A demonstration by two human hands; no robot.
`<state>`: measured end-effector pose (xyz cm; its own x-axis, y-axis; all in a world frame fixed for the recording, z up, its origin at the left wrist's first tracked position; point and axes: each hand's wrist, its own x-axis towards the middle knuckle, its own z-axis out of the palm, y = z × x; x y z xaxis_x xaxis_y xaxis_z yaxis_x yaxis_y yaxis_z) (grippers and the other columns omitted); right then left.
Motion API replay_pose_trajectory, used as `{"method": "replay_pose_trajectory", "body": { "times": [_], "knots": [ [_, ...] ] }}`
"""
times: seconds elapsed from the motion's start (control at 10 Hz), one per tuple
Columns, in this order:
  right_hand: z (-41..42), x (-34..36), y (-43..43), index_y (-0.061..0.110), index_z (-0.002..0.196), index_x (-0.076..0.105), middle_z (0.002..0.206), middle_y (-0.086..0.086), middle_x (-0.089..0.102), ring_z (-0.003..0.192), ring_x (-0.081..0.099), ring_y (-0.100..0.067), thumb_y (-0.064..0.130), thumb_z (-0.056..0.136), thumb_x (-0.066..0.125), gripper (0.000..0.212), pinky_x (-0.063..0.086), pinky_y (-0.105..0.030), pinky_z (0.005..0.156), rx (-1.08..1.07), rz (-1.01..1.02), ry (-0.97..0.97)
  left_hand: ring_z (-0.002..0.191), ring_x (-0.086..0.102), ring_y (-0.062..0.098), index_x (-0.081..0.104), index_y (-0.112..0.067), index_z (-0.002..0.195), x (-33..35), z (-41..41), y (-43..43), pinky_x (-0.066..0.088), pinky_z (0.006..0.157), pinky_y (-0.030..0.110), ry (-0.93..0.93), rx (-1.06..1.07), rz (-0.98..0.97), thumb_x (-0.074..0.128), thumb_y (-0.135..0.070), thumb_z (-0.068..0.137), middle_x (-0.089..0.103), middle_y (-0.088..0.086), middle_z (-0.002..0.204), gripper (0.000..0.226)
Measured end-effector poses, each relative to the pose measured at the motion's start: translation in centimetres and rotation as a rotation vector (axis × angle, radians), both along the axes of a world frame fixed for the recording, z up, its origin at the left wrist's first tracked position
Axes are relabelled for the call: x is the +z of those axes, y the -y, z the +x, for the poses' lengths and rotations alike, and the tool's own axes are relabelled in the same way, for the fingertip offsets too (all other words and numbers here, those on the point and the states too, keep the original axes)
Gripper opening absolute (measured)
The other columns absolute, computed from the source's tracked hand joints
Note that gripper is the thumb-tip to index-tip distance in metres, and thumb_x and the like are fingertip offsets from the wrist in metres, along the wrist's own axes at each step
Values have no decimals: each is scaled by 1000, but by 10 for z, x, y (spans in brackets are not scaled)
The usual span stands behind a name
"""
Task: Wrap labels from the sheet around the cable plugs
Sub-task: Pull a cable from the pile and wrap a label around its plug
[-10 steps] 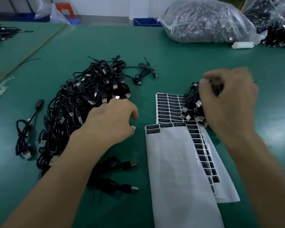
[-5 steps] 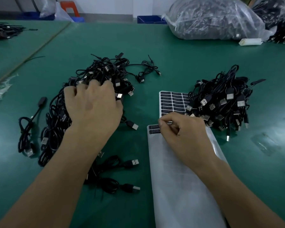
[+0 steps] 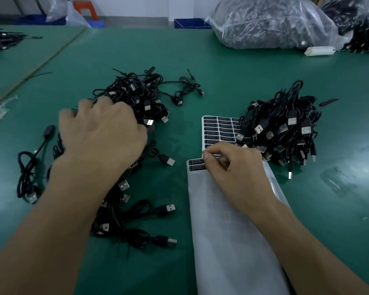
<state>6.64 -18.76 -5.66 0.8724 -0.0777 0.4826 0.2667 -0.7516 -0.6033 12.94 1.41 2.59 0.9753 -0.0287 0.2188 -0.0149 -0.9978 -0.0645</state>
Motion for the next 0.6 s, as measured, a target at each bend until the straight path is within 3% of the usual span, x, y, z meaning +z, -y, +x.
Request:
{"method": "replay_pose_trajectory", "body": {
  "times": [0.1,0.2,0.3,0.4,0.6],
  "knots": [
    [0,0,0,20,81,72,54,36,49,51,51,1,14,91,64,15,34,-7,54,1,3,-2,92,44,31,70,-21,97,4,3,-6,39,81,43,-63,9,-1,49,-23,94,60,9,102,21],
    [0,0,0,20,80,72,53,35,49,50,50,0,14,91,64,15,33,-6,53,5,16,-3,98,42,29,69,-19,104,1,2,-6,39,69,43,-81,4,-16,60,-10,90,61,8,105,19],
    [1,-1,0,22,79,71,50,31,48,47,48,-3,17,91,62,15,32,-8,51,2,26,-13,112,47,35,71,-15,103,-1,2,-5,36,68,43,-50,31,-74,64,-3,90,61,13,105,19],
    [2,-3,1,21,79,71,49,29,49,46,47,-4,15,90,63,15,31,-7,50,-4,58,-7,116,45,37,74,-14,98,1,6,-10,38,70,44,-53,29,-132,67,3,86,60,15,107,22],
    [3,-4,1,21,79,71,51,32,50,46,49,-2,13,91,65,16,33,-4,54,-17,94,2,96,60,44,75,-5,90,2,3,-5,49,87,56,-3,-28,-119,59,4,87,65,21,93,19]
  ]
}}
